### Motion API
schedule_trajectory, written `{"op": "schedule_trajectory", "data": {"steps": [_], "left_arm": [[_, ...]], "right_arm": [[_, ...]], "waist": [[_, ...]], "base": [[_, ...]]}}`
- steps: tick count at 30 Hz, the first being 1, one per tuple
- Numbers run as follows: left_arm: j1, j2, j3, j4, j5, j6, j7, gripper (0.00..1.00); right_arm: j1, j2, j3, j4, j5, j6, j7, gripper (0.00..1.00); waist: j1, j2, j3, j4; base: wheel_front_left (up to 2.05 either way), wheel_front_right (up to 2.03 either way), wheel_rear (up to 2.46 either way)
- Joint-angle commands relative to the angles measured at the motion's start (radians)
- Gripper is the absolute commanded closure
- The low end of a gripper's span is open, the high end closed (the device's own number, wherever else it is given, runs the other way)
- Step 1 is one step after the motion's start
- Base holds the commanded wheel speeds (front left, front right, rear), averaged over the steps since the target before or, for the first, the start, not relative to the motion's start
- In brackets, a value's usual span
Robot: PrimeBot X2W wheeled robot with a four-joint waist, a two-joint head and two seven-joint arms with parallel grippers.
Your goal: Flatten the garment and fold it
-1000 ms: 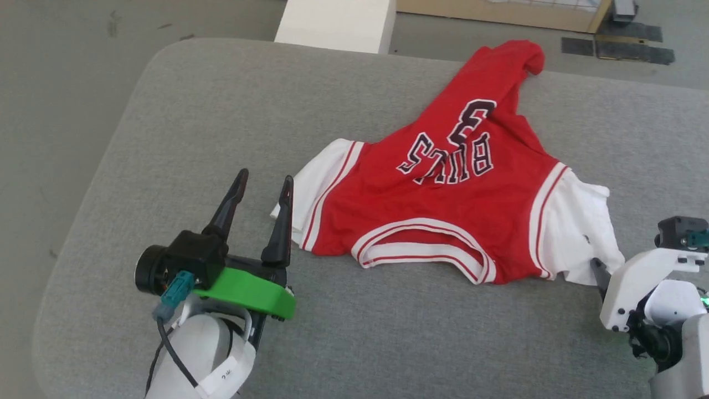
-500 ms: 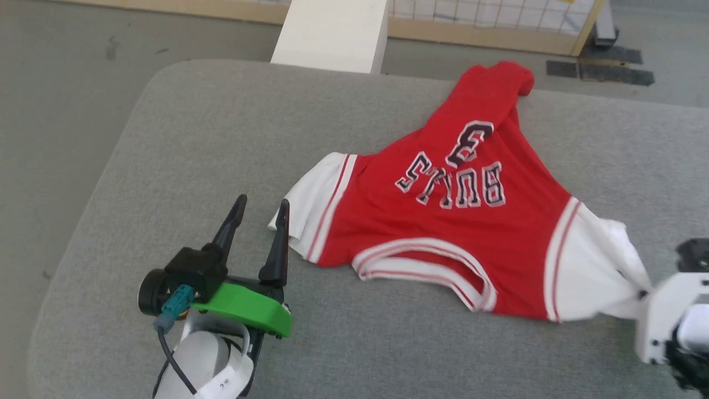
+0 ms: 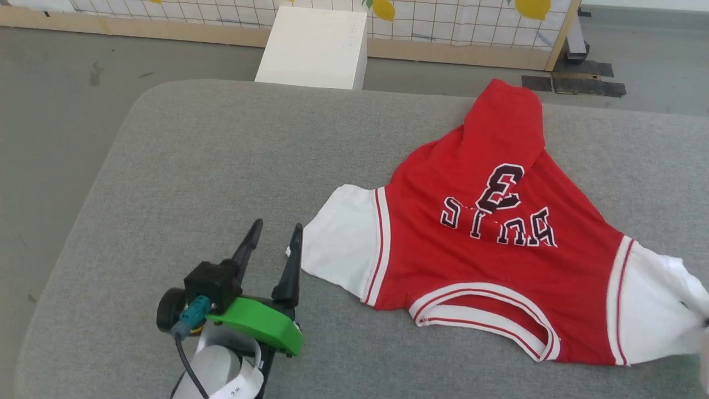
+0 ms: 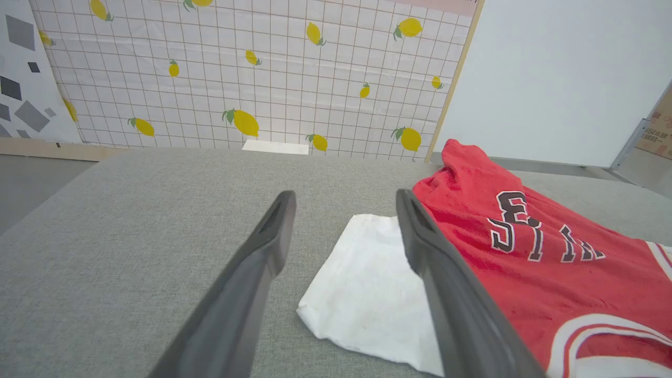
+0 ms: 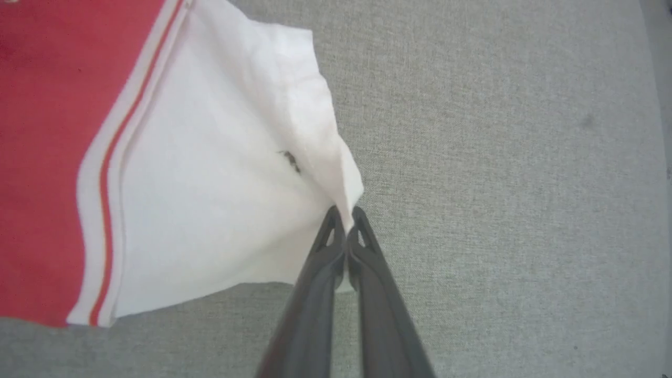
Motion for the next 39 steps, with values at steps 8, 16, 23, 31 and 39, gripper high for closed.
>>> {"op": "schedule_trajectory", "data": {"steps": [8, 16, 23, 31, 39], "left_arm": [[0.004, 0.010, -0.043, 0.057, -0.059, -0.004, -0.005, 0.00], [-0.044, 0.054, -0.091, 0.141, -0.075, 0.001, 0.052, 0.00], [-0.161, 0.106, -0.106, 0.230, -0.046, 0.059, 0.334, 0.00], [-0.231, 0.170, -0.101, 0.268, -0.024, 0.122, 0.588, 0.00], [-0.219, 0.176, -0.118, 0.214, -0.093, 0.073, 0.798, 0.48]], "right_arm": [[0.011, 0.063, 0.048, -0.063, 0.038, -0.002, -0.320, 0.00], [0.071, 0.196, -0.022, -0.188, -0.036, -0.002, -0.577, 0.00], [0.118, 0.330, -0.075, -0.291, -0.096, -0.002, -0.625, 0.00], [0.124, 0.351, -0.066, -0.315, -0.107, -0.002, -0.629, 0.00], [0.115, 0.363, -0.076, -0.304, -0.121, -0.002, -0.623, 0.00]], "waist": [[0.0000, 0.0033, -0.014, -0.028], [0.0000, 0.0033, 0.001, -0.073], [0.0000, 0.0033, 0.051, -0.120], [0.0000, 0.0033, 0.091, -0.154], [0.0000, 0.0033, 0.119, -0.165]], "base": [[0.00, 0.00, 0.00], [0.00, 0.00, 0.00], [0.00, 0.00, 0.00], [0.00, 0.00, 0.00], [0.00, 0.00, 0.00]]}}
